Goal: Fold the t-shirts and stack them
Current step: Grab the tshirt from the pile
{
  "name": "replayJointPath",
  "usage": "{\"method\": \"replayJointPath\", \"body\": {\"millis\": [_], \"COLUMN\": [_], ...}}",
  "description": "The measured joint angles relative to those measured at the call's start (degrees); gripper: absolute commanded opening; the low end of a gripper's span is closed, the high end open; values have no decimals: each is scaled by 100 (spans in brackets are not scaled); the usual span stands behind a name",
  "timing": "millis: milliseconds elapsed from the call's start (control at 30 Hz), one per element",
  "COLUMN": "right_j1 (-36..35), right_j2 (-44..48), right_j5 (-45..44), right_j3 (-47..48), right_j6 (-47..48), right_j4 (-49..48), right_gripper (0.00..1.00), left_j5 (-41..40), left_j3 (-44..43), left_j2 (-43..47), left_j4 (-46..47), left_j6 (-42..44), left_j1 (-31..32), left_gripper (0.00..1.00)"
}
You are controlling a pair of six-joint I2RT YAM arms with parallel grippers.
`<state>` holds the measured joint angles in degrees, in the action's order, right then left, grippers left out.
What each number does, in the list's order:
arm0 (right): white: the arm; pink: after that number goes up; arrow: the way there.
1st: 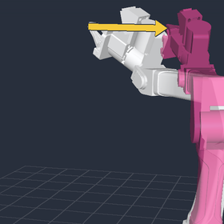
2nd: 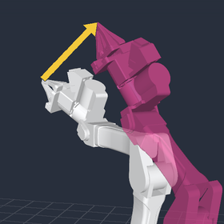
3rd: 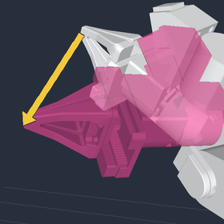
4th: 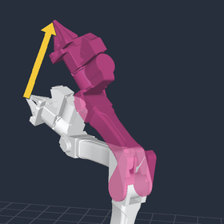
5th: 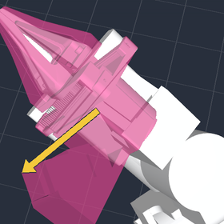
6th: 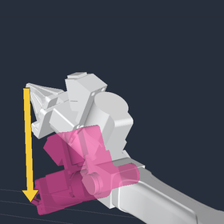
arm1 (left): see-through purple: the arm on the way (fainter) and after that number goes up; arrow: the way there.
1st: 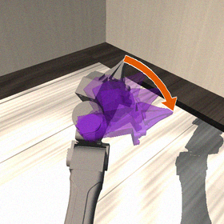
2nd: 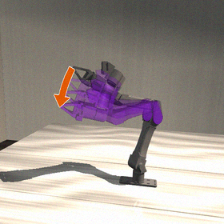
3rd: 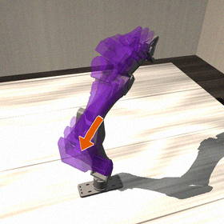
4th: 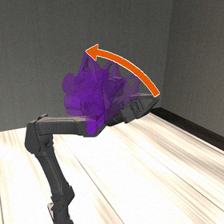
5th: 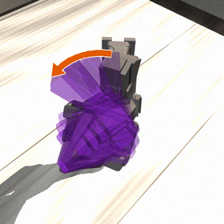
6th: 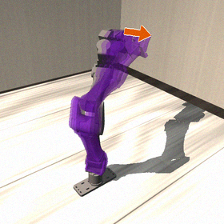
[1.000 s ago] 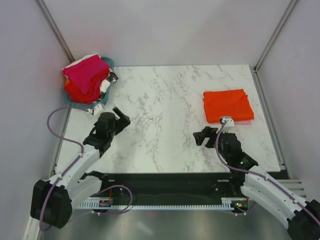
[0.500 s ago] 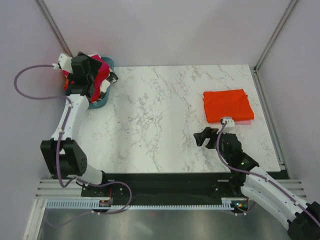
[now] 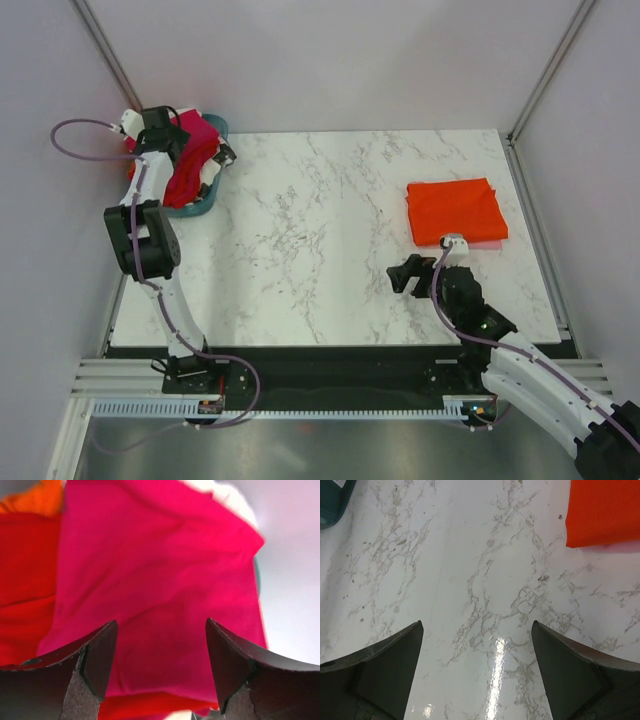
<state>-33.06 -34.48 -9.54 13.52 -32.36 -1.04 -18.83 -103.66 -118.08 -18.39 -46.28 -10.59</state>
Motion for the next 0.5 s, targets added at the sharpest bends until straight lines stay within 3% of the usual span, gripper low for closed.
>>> {"method": "replayJointPath", "body": {"millis": [67,133,167,200,500], "right_j1": [0,0,0,0,0], "right_j2": [-55,-61,-61,-59,-35], "right_j5": [-4,-11,-26,-42,-87], "right_j3": [0,0,0,0,0], "right_j6": [0,0,0,0,0], "right_j4": [7,22,24,24,26], "right_gripper": [98,98,98,98,98], "left_j5": [118,278,321,417,476], "left_j3": [-144,-260,-297,-341,-164], "left_j2": [-278,-463,-503,-520,-149], "left_j4": [-35,-90,-96,-103,-92], "left_j6": [39,70,83,94,136], "left_j1": [7,7,4,-4,-63], "left_gripper": [71,48,31,3,2]}}
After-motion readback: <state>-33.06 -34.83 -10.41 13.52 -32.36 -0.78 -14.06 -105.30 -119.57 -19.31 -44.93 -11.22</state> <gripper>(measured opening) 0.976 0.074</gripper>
